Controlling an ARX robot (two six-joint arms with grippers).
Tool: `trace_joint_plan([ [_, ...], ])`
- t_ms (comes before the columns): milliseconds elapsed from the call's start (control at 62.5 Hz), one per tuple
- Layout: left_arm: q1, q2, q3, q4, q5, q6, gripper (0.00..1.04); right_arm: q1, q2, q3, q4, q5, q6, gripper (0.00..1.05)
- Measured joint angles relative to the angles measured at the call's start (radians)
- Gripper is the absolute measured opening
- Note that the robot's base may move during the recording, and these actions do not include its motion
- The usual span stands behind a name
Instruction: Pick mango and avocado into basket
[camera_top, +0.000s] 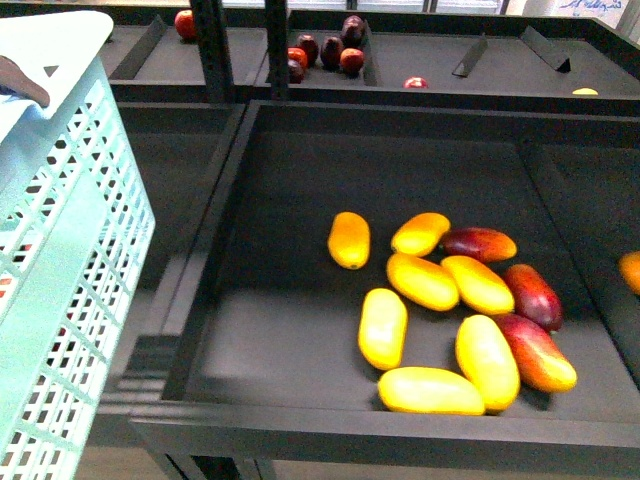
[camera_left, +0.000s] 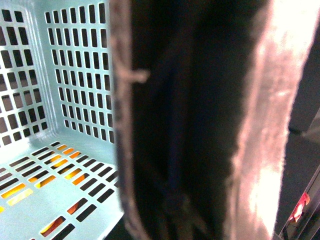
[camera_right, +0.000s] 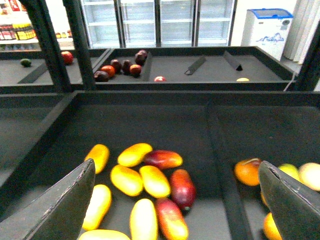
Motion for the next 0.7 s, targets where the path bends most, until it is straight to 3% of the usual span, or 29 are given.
trace_joint_plan([
  [704, 0.000, 0.002, 0.000, 0.000, 0.003, 0.000, 0.14, 0.000, 0.000, 0.000, 0.000, -0.002, 0.000, 0.96],
])
